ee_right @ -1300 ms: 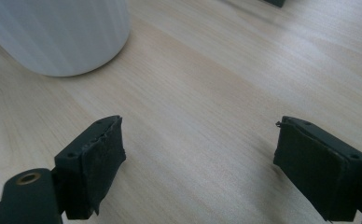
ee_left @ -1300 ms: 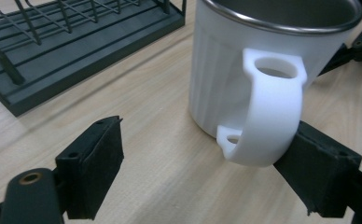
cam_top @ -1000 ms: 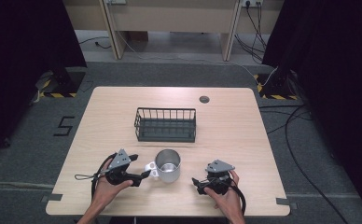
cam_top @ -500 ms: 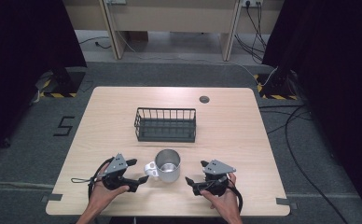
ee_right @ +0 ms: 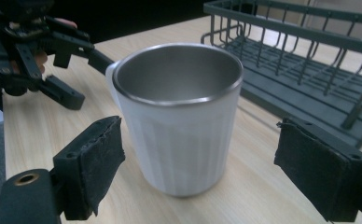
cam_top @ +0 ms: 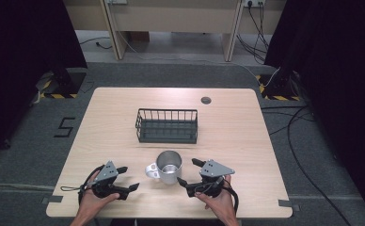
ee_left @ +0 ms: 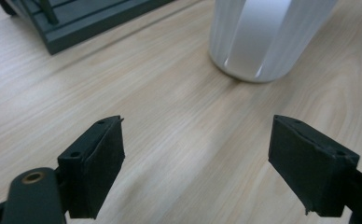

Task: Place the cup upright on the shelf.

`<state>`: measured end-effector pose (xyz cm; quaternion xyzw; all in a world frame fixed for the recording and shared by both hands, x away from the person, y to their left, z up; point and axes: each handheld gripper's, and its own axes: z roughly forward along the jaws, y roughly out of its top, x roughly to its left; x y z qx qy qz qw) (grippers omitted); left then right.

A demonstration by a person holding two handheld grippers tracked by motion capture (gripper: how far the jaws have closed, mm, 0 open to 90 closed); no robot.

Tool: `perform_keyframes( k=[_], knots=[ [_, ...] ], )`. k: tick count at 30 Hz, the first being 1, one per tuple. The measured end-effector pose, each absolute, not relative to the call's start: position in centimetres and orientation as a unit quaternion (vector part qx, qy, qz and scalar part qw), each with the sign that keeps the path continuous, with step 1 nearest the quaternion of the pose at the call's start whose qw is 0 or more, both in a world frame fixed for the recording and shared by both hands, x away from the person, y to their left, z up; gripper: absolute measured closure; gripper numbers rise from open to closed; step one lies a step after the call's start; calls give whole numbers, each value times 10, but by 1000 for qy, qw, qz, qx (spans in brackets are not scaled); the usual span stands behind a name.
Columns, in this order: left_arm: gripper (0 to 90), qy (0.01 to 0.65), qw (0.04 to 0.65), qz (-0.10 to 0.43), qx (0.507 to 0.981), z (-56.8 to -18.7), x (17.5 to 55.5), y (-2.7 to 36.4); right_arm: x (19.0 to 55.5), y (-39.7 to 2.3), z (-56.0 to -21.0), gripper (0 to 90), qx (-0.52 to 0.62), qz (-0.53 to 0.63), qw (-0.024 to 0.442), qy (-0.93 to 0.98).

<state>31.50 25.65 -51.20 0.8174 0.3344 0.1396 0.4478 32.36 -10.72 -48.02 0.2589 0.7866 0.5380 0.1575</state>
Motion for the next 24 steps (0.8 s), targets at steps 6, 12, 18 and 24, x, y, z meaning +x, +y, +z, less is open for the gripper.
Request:
perform_keyframes(
  k=[6, 12, 18, 24],
  knots=[
    [181, 338, 430, 140, 825, -518, 313, 265, 326, -99, -478, 149, 250, 552, 152, 781],
    [182, 349, 421, 141, 825, -521, 312, 275, 331, -91, -477, 149, 245, 561, 152, 776],
    [181, 358, 413, 140, 826, -524, 312, 284, 335, -84, -476, 149, 243, 568, 149, 772],
    [182, 366, 403, 139, 827, -526, 312, 292, 342, -77, -478, 130, 245, 583, 140, 762]
  ],
)
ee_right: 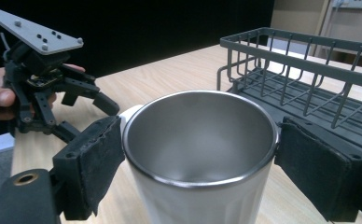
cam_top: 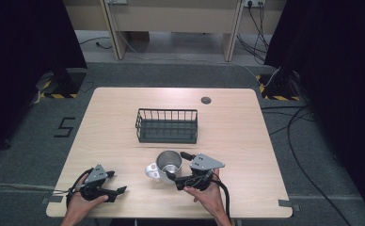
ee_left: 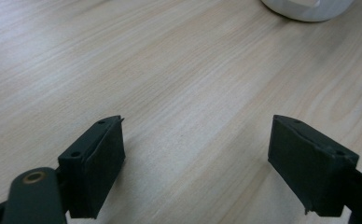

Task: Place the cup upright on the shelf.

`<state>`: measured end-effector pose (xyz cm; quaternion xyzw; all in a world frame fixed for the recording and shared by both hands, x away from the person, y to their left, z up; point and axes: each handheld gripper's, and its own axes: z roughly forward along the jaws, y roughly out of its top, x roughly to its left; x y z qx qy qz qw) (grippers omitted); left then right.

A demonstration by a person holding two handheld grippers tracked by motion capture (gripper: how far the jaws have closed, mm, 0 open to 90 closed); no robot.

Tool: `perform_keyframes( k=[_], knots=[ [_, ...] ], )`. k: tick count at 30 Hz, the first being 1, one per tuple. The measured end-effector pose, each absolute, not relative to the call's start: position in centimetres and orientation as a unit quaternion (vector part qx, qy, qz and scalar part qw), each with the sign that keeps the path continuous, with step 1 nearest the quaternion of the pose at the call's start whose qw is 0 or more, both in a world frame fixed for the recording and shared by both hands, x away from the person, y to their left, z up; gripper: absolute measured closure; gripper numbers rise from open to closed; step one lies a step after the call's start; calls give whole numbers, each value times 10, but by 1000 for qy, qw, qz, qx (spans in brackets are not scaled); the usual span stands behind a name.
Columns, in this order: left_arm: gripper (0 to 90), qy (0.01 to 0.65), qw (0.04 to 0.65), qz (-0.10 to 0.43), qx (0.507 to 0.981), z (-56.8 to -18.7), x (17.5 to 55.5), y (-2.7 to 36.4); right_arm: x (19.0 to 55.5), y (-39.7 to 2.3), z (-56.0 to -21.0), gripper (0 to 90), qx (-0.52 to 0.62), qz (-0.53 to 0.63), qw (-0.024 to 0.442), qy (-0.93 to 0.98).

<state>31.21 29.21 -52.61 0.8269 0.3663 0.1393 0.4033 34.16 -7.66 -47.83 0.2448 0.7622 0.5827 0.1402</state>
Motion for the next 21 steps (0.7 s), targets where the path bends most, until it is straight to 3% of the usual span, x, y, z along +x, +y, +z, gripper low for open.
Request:
perform_keyframes(
  k=[12, 21],
  knots=[
    [174, 366, 396, 145, 830, -527, 313, 294, 353, -60, -482, 49, 237, 573, 140, 772],
    [170, 362, 389, 152, 833, -527, 313, 292, 359, -53, -485, 40, 239, 576, 131, 771]
  ],
)
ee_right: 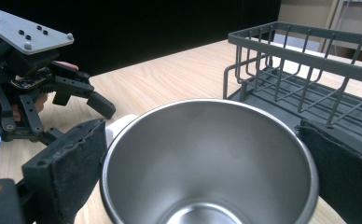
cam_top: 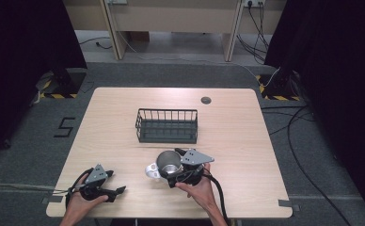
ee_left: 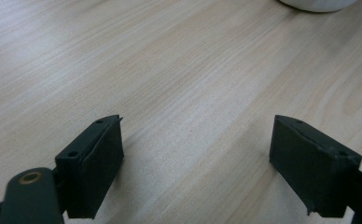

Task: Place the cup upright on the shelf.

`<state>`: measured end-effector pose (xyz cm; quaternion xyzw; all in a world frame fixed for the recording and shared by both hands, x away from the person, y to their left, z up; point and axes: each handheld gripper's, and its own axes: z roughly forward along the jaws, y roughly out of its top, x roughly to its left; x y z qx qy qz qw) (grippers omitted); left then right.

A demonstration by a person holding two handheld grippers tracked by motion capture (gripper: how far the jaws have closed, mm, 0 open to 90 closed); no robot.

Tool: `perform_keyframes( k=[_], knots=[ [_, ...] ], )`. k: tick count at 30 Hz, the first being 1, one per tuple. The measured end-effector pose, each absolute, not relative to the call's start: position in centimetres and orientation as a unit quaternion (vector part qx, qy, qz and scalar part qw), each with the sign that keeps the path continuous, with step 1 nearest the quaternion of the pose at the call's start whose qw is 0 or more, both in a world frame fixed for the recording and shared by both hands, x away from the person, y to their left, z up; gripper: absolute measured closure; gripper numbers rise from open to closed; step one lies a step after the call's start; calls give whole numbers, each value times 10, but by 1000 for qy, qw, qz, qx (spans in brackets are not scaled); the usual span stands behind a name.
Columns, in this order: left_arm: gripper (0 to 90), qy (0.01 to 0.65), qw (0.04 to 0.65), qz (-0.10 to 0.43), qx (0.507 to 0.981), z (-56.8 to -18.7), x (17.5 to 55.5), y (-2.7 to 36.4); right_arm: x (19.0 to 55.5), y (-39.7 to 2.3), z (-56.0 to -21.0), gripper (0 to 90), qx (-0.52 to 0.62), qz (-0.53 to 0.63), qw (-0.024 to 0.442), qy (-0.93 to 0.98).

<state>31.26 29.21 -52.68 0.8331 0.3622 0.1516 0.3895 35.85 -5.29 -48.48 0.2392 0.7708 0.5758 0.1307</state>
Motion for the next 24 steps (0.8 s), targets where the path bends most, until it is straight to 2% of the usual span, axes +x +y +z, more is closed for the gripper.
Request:
perform_keyframes(
  k=[9, 24],
  knots=[
    [169, 362, 388, 154, 833, -527, 312, 292, 363, -50, -488, 47, 237, 587, 121, 765],
    [150, 360, 384, 156, 836, -527, 312, 290, 363, -50, -475, 60, 239, 587, 143, 760]
  ],
)
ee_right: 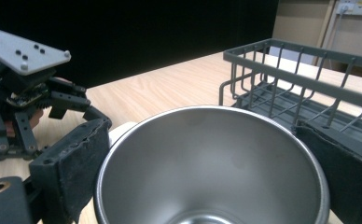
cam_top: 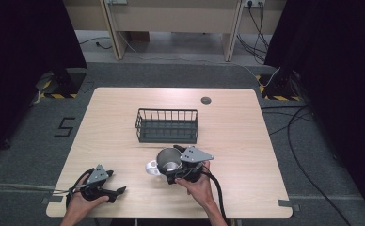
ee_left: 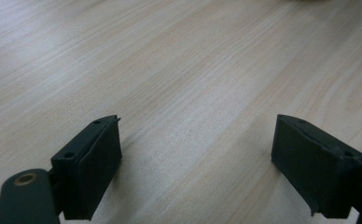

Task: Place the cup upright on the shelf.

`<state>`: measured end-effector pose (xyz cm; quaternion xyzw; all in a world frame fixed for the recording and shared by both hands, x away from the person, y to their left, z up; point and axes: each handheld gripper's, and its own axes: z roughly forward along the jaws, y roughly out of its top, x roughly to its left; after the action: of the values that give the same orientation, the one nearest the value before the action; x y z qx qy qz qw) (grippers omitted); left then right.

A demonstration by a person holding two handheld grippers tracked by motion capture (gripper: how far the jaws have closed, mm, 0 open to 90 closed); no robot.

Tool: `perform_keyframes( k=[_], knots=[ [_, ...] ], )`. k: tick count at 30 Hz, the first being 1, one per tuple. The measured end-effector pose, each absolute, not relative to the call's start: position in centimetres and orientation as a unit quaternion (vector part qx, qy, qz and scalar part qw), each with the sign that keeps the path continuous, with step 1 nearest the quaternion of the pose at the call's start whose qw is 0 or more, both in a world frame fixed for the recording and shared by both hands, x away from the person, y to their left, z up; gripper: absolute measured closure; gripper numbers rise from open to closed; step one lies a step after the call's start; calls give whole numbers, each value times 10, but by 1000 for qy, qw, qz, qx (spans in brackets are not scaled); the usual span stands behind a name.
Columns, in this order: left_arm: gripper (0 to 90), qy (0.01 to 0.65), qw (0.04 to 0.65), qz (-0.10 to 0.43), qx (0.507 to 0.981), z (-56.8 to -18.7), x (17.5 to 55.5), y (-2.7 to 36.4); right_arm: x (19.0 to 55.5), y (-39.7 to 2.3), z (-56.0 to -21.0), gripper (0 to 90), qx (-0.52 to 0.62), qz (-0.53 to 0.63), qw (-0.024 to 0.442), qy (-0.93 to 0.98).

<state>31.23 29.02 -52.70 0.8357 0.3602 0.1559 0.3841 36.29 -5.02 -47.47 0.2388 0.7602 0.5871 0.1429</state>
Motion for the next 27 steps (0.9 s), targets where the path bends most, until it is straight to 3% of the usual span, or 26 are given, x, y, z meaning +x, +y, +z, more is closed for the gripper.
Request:
perform_keyframes(
  k=[27],
  knots=[
    [147, 360, 384, 155, 836, -527, 312, 290, 393, -55, -421, 61, 262, 574, 173, 756]
  ],
)
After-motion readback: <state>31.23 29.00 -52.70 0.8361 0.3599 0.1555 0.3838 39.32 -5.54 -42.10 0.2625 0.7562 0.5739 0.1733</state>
